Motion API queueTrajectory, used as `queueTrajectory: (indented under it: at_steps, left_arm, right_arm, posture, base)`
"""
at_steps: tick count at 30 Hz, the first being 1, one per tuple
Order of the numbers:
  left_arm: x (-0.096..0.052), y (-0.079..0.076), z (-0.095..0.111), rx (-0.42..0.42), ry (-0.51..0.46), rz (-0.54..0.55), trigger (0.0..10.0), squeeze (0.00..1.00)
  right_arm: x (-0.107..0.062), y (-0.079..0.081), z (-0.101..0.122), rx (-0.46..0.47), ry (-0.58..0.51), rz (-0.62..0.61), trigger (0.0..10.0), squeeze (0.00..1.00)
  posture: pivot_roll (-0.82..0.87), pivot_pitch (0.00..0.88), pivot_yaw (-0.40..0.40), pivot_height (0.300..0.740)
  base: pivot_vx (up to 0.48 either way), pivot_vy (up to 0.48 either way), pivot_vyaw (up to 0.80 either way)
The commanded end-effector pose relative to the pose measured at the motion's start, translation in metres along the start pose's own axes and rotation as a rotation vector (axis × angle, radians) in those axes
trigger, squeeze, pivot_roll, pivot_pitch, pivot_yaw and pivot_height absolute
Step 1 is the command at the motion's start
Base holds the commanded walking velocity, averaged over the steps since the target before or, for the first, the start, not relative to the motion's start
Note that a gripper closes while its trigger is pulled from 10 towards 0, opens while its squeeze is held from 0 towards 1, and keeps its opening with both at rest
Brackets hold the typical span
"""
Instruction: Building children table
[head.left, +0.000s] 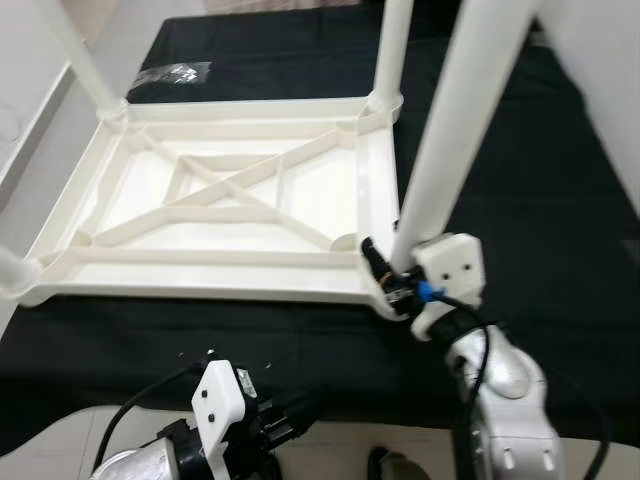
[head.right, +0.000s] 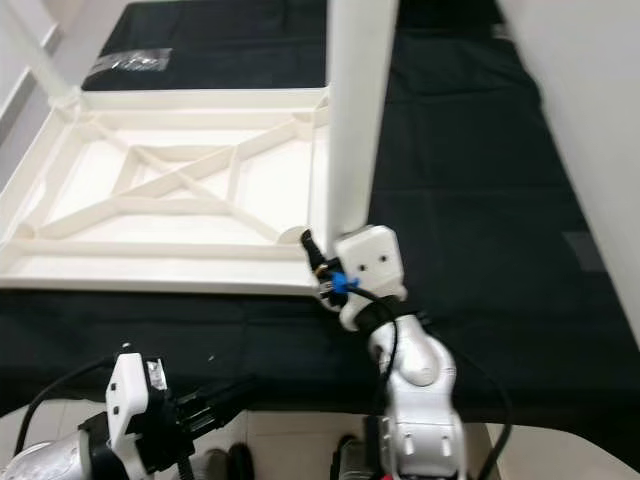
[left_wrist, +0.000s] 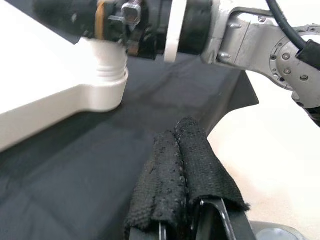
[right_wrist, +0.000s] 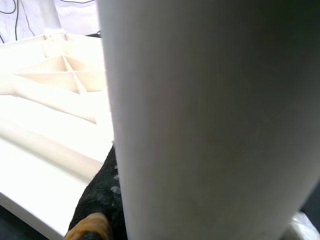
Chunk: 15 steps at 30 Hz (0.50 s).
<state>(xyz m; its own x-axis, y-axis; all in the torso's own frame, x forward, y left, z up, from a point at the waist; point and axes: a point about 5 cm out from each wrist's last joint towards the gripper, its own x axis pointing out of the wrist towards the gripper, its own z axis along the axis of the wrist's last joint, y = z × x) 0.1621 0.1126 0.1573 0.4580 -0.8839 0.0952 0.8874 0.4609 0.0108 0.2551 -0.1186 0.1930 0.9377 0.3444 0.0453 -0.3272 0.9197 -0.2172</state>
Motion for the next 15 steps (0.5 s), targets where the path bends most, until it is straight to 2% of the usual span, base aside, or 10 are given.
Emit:
queueTrajectory:
  at_steps: [1, 2, 3, 5, 6, 8, 9, 10, 13, 15]
  left_arm:
    - [0.001, -0.001, -0.008, -0.012, 0.014, 0.002, 10.0, 0.0]
    - [0.001, -0.001, -0.008, -0.012, 0.014, 0.002, 10.0, 0.0]
    - [0.002, 0.0, -0.008, -0.006, 0.009, 0.009, 10.0, 0.0]
    - [0.003, 0.002, -0.008, 0.001, 0.004, 0.019, 10.0, 0.0]
    - [0.004, 0.003, -0.008, 0.006, 0.001, 0.025, 10.0, 0.0]
    - [0.005, 0.004, -0.008, 0.013, -0.006, 0.036, 10.0, 0.0]
    - [0.005, 0.004, -0.008, 0.013, -0.006, 0.036, 10.0, 0.0]
    - [0.006, 0.004, -0.008, 0.013, -0.009, 0.036, 10.0, 0.0]
    - [0.007, 0.003, -0.009, 0.006, -0.013, 0.027, 10.0, 0.0]
    - [0.008, 0.003, -0.009, 0.005, -0.014, 0.023, 10.0, 0.0]
  right_arm:
    - [0.004, 0.004, -0.039, 0.042, 0.235, 0.004, 3.3, 0.0]
    - [0.004, 0.004, -0.039, 0.042, 0.235, 0.004, 3.3, 0.0]
    - [0.008, 0.005, -0.037, 0.058, 0.222, 0.029, 10.0, 0.0]
    - [0.014, 0.003, -0.031, 0.1, 0.172, 0.092, 10.0, 0.0]
    - [0.017, 0.002, -0.027, 0.128, 0.135, 0.133, 10.0, 1.0]
    - [0.018, -0.002, -0.008, 0.201, 0.036, 0.199, 10.0, 1.0]
    - [0.018, -0.002, -0.008, 0.201, 0.036, 0.199, 10.0, 1.0]
    - [0.015, -0.005, 0.004, 0.219, -0.013, 0.269, 10.0, 1.0]
    - [0.004, -0.02, 0.026, 0.168, -0.107, 0.548, 10.0, 0.96]
    - [0.003, -0.025, 0.028, 0.149, -0.105, 0.577, 10.0, 0.96]
  posture:
    - [0.04, 0.238, 0.017, 0.74]
    - [0.04, 0.238, 0.017, 0.74]
    - [0.03, 0.235, 0.012, 0.74]
    - [0.03, 0.232, 0.008, 0.74]
    - [0.03, 0.232, 0.008, 0.74]
    - [0.02, 0.232, 0.005, 0.74]
    - [0.02, 0.232, 0.005, 0.74]
    - [0.02, 0.232, 0.005, 0.74]
    - [0.03, 0.236, 0.006, 0.74]
    - [0.03, 0.236, 0.006, 0.74]
  base:
    - [0.0, 0.0, 0.0]
    - [0.0, 0.0, 0.0]
    - [0.0, 0.0, 0.0]
    - [0.0, 0.0, 0.0]
    - [0.0, 0.0, 0.0]
    - [0.0, 0.0, 0.0]
    - [0.0, 0.0, 0.0]
    - [0.0, 0.0, 0.0]
    - [0.0, 0.0, 0.0]
    - [0.0, 0.0, 0.0]
